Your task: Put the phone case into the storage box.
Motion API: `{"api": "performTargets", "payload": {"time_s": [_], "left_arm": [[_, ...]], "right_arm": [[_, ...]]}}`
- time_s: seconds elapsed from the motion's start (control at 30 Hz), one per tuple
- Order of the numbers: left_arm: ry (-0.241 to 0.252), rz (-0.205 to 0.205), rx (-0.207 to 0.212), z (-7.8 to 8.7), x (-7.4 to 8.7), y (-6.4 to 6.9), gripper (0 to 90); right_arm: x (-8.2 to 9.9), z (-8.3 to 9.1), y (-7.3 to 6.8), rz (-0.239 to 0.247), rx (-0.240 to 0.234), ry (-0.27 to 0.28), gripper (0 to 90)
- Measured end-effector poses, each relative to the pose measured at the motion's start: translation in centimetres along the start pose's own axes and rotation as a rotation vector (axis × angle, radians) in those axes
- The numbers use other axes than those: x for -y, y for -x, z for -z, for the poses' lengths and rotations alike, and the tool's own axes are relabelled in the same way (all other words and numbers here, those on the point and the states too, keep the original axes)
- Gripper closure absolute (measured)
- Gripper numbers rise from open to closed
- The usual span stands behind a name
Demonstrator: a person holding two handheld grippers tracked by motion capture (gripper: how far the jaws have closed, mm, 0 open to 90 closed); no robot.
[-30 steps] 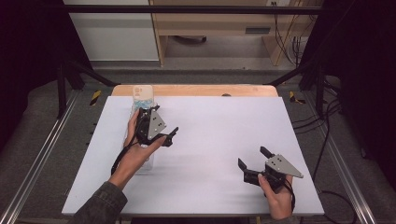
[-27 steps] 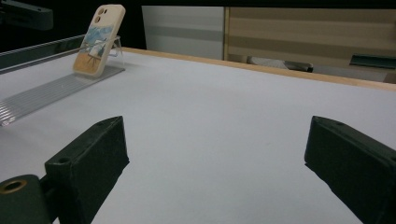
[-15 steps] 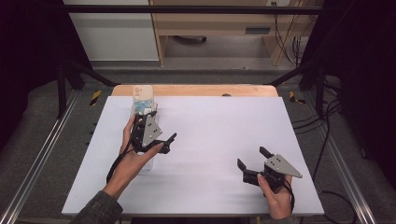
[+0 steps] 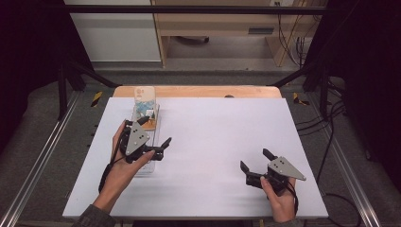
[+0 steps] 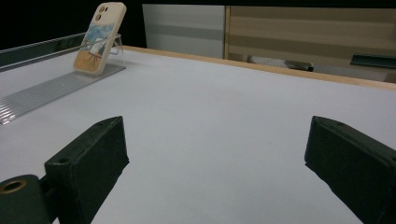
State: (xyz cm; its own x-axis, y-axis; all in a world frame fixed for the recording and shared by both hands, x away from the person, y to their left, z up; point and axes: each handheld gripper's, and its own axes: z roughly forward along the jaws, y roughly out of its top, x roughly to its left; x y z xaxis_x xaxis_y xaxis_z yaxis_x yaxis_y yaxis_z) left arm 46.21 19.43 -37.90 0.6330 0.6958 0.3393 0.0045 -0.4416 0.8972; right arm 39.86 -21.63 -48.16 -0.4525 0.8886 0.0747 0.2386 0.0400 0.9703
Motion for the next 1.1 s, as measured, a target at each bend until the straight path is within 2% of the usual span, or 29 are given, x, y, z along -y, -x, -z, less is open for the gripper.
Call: {"api": "performTargets", "payload": {"time_s": [0.17, 0.6, 0.8, 1.0, 1.1], "left_arm": [[0.019, 0.026, -0.012, 1.1, 0.3, -0.7, 3.1], [0.082, 0.15, -0.048, 3.5, 1.7, -2.2, 3.0], [0.119, 0.197, -0.074, 4.7, 2.1, -3.1, 2.6], [0.15, 0.273, -0.084, 5.9, 2.4, -3.8, 2.6], [0.165, 0.29, -0.089, 6.4, 2.5, -4.1, 2.6]], "right_arm": [[0.0, 0.0, 0.1, 0.0, 0.001, 0.0, 5.8], [0.1, 0.0, 0.0, 0.001, 0.008, -0.005, 3.8], [0.1, 0.0, 0.1, -0.001, 0.01, -0.004, 3.2], [0.1, -0.1, 0.1, -0.002, 0.009, -0.003, 3.0], [0.1, -0.1, 0.1, -0.001, 0.007, -0.004, 2.8]]}}
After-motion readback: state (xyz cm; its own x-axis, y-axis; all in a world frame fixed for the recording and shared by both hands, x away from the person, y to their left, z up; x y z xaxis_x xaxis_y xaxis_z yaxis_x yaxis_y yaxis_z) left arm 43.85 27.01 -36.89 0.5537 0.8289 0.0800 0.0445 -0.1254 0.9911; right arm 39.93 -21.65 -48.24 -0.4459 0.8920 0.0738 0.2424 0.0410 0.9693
